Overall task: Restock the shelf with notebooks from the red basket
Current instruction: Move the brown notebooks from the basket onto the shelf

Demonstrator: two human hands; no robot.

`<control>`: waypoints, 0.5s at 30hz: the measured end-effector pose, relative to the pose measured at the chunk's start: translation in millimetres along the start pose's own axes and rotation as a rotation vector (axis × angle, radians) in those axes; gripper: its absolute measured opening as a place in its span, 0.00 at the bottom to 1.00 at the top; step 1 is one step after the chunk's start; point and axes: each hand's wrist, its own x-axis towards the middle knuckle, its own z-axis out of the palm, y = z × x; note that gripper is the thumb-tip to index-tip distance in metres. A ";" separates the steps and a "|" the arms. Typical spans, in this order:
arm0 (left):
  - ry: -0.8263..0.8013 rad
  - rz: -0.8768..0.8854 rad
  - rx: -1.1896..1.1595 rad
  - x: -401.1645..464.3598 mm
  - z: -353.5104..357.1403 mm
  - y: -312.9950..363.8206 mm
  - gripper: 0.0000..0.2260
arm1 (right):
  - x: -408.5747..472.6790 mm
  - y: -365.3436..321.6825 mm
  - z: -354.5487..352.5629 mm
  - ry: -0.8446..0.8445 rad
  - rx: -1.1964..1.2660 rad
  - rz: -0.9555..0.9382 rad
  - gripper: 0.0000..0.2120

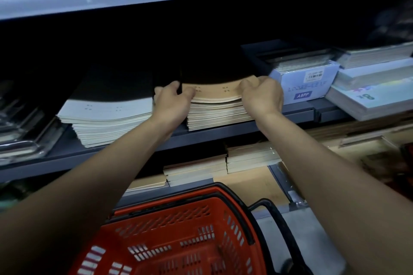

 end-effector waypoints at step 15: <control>0.038 0.313 0.200 -31.5 6.9 -4.0 0.39 | -20.3 29.9 -17.1 -0.126 -0.018 -0.269 0.28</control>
